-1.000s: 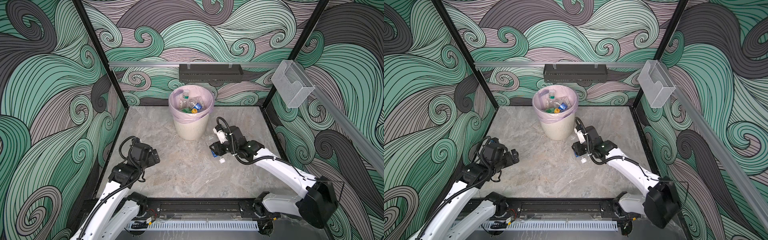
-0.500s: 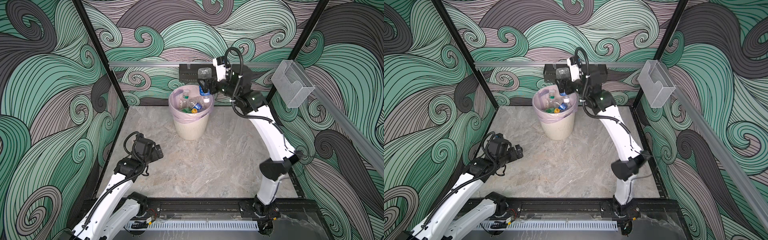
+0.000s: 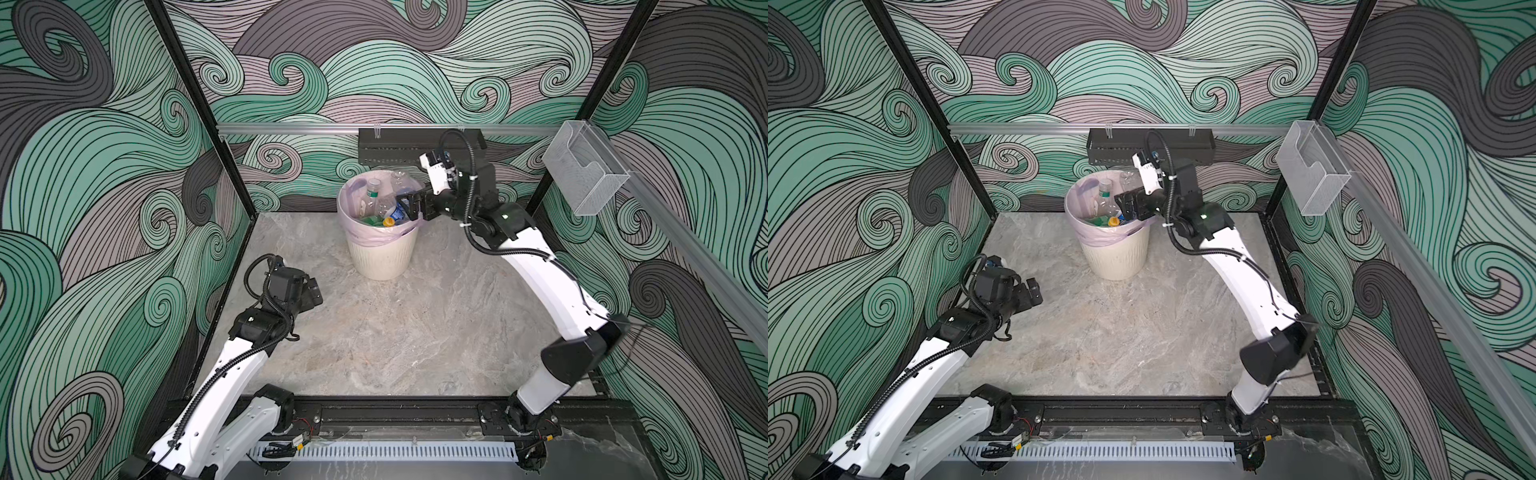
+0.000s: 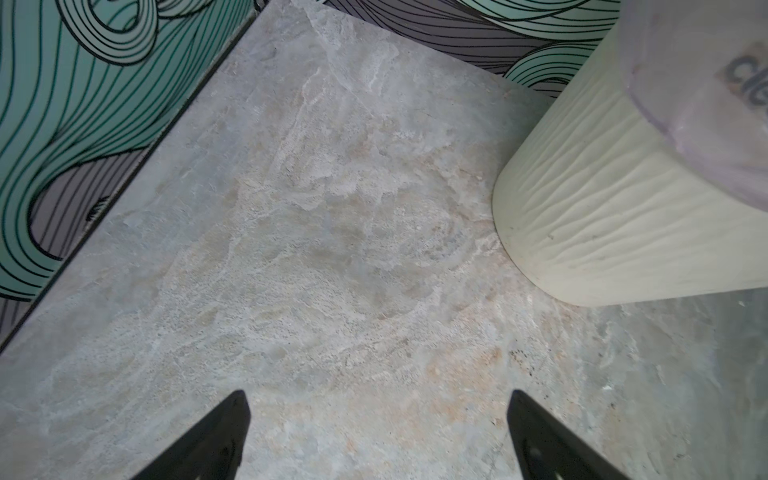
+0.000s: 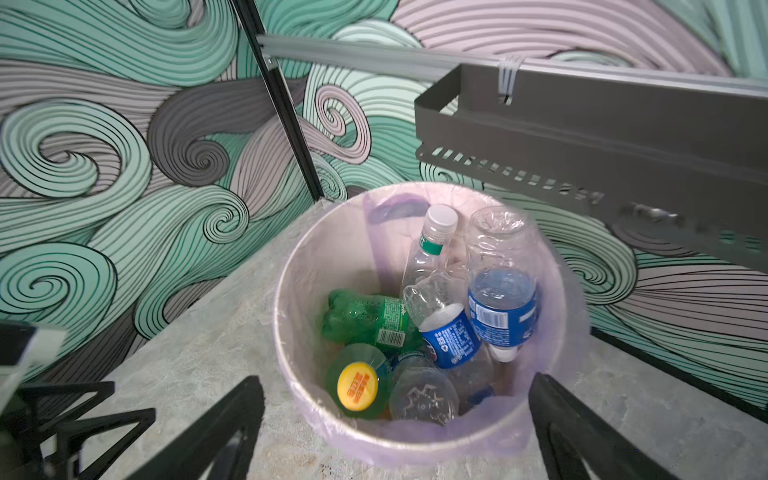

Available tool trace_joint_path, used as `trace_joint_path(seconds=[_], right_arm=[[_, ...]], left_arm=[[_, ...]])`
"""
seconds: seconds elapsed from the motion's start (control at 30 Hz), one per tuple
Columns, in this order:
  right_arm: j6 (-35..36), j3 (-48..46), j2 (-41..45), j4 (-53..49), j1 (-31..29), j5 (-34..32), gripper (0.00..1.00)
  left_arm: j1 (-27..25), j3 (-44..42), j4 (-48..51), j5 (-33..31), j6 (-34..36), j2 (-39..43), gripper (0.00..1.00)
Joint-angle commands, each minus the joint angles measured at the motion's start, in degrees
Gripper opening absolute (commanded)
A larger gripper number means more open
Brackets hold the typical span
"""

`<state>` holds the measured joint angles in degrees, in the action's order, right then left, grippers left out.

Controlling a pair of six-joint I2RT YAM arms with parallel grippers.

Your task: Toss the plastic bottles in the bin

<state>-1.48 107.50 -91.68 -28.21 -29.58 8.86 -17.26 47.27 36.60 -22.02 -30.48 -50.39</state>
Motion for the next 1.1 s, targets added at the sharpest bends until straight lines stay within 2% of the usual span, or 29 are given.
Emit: trace_joint_path(seconds=[0.0, 0.07, 0.27, 0.4, 0.5, 0.6, 0.7, 0.8, 0.87, 0.97, 1.07], right_arm=[[0.6, -7.0, 7.8, 5.6, 1.2, -2.1, 0.99], [0.4, -14.2, 12.7, 6.7, 1.9, -3.7, 0.99], [1.7, -37.0, 26.7, 13.3, 6.5, -10.4, 0.99], [1.8, -51.9, 33.5, 20.4, 12.6, -15.1, 0.99], [-1.9, -60.9, 36.0, 26.1, 19.5, -16.9, 0.99], [-4.7, -68.5, 35.7, 33.6, 26.0, -17.2, 0.99], [-6.0, -74.2, 33.8, 39.9, 29.7, -17.0, 0.99], [-6.0, -79.4, 30.6, 47.1, 31.3, -17.0, 0.99], [-6.3, -83.0, 27.8, 53.6, 31.6, -20.1, 0.99], [-5.7, -86.5, 23.8, 61.4, 32.1, -21.0, 0.99], [-5.6, -87.5, 19.3, 66.4, 32.1, -19.9, 0.99]], left_arm=[[0.8, 0.7, -6.3, -10.6, 3.2, -1.8, 0.99], [1.0, -0.5, -9.5, -15.4, 4.4, -2.9, 0.99], [2.2, -8.7, -26.3, -21.2, 13.9, -3.5, 0.99], [4.2, -15.4, -38.8, -21.4, 21.0, -5.4, 0.99], [5.2, -18.3, -43.9, -17.9, 25.7, -7.4, 0.99], [6.7, -20.5, -51.2, -15.8, 27.7, -10.4, 0.99], [8.5, -20.8, -54.8, -11.6, 27.3, -13.5, 0.99], [9.5, -23.2, -62.6, -8.6, 27.8, -17.0, 0.99], [10.5, -24.7, -67.1, -7.3, 27.0, -19.5, 0.99], [12.0, -26.6, -73.8, -4.4, 26.2, -23.2, 0.96], [12.6, -25.6, -74.1, -0.5, 28.5, -24.7, 0.96]])
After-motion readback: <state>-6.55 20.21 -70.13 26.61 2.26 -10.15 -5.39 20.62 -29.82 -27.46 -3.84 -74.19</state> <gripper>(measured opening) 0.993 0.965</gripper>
